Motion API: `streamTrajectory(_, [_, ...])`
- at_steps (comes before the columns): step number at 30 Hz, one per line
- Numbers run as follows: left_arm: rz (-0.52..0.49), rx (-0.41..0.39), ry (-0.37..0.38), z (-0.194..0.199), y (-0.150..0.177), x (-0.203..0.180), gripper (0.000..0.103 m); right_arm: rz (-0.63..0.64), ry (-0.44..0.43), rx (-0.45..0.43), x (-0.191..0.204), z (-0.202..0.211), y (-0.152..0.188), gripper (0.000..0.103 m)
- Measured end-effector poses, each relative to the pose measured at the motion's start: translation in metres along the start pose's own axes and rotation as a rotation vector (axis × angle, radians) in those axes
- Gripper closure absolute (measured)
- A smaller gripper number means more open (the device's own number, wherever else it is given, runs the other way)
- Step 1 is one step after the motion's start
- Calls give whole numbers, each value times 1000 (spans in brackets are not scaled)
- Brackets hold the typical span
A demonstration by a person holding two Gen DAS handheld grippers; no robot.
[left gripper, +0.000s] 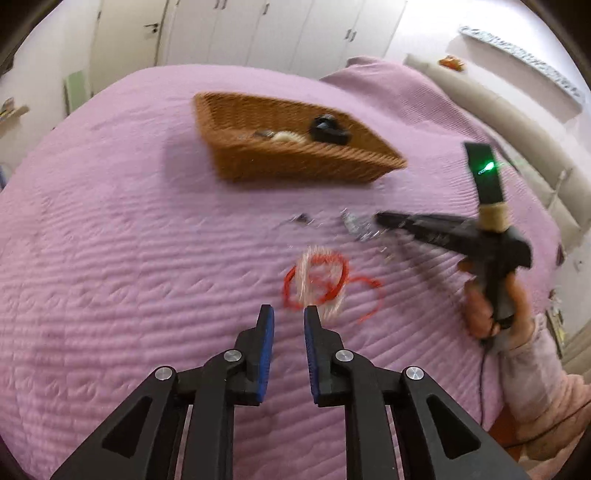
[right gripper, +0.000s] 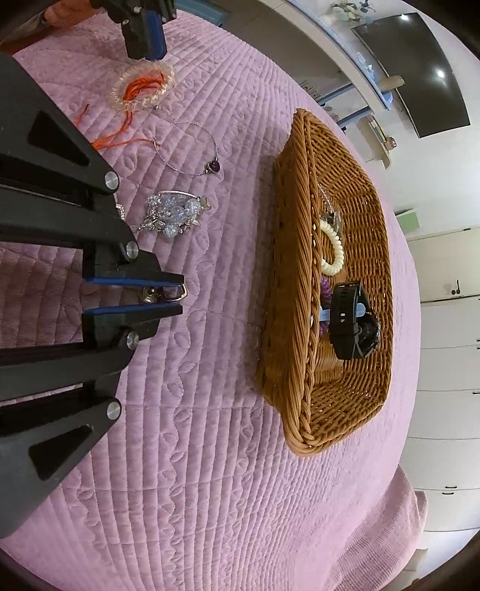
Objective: Organize jewelry
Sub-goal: 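Grasp a small silver ring with the right tool while the left tool grasps the beaded bracelet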
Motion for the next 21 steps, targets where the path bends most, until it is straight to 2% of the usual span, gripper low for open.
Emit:
streamTrajectory(3, [42,14,44,-2,4,4,86,4,7,-1,1,-1,-1,93])
streamTrajectory(6, [85,-1,73,-5,-6,6,84,4,7,-1,0,0,0,93])
streamTrajectory(7, [102,-8,85,-6,-11,6,81,3,5,-1,1,0,0,93])
streamTrajectory(8, [123,-15,95,-9,-14,5,72,3,5,-1,1,0,0,93])
streamTrajectory(9, [136,-20,98,-12,-18,5,65,2,4,-1,1,0,0,93])
streamTrajectory(13, [154,-18,53,-31,-32,2,65,3,4,-1,1,0,0,93])
streamTrajectory(14, [150,-15,30,-34,-32,1,70,3,4,-1,2,0,0,93])
streamTrajectory(15, [140,-10,-1,-37,-33,0,90,4,7,-1,2,-1,0,93])
streamTrajectory(16, [124,-3,-19,-41,-33,-4,94,7,10,-2,2,-1,0,93])
streamTrajectory(19, [90,-43,-46,-33,-35,-7,94,15,22,-6,2,-1,-1,93])
streamTrajectory(21, [85,-82,-13,-20,-37,-12,94,14,20,-10,3,0,-1,93])
Point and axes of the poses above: each gripper's, at about its wrist camera, not at the fingertips, and z roughly against the way its jaws point, x to its left, y to its underside, the point moved 9 cm from there along -z, roughly the way its jaws point, and after that the axes turned 7 degrees about x, right-handed, at the moved point
